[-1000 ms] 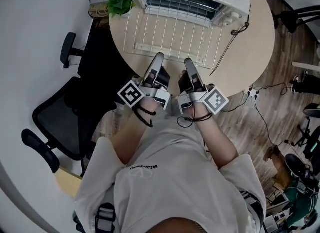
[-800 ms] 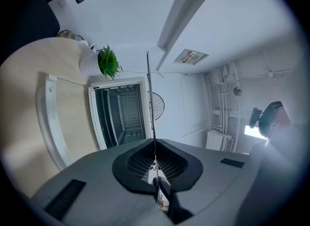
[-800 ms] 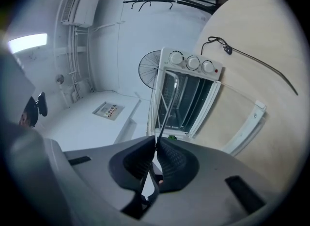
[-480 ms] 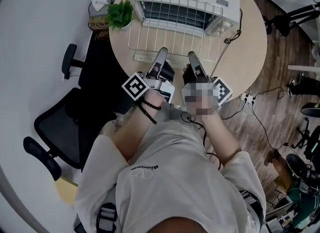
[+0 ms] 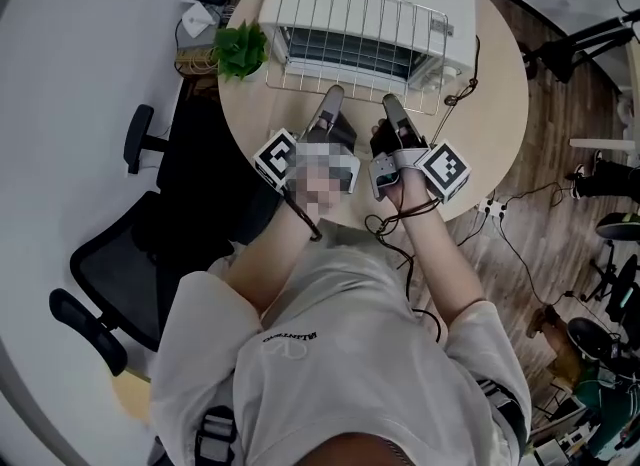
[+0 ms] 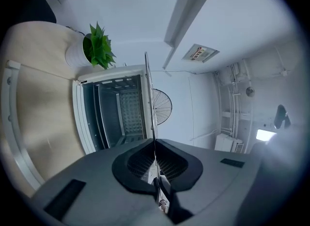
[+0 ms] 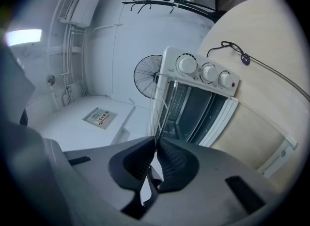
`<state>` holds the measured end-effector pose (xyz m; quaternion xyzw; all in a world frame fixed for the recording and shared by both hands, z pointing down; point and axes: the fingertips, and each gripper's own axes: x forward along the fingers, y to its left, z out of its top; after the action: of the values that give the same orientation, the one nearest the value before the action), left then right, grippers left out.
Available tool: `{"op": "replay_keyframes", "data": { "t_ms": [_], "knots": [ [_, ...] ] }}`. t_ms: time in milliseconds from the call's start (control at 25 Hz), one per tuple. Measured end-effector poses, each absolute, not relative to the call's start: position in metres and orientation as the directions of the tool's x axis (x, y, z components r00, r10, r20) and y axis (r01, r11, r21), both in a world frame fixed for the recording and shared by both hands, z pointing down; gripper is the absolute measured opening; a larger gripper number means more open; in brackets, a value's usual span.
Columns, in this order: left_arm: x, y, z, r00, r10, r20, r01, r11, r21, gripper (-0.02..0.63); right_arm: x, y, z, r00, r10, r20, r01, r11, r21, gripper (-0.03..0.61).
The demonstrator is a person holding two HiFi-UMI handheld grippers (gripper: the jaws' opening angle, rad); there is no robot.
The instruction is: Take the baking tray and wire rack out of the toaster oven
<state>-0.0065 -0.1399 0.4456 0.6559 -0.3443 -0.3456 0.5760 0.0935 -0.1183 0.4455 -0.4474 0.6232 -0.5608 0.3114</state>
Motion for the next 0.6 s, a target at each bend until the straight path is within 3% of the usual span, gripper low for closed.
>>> {"op": "replay_keyframes", "data": {
  "t_ms": [600],
  "knots": [
    [0.015, -0.218, 0.432, 0.540, -0.841, -0.032, -0.067, -0.081, 0.994, 0.009, 0.116, -0.193, 0.432, -0.347, -0.929, 0.130, -0.204, -0.060, -0.977, 0.014]
  ]
}}
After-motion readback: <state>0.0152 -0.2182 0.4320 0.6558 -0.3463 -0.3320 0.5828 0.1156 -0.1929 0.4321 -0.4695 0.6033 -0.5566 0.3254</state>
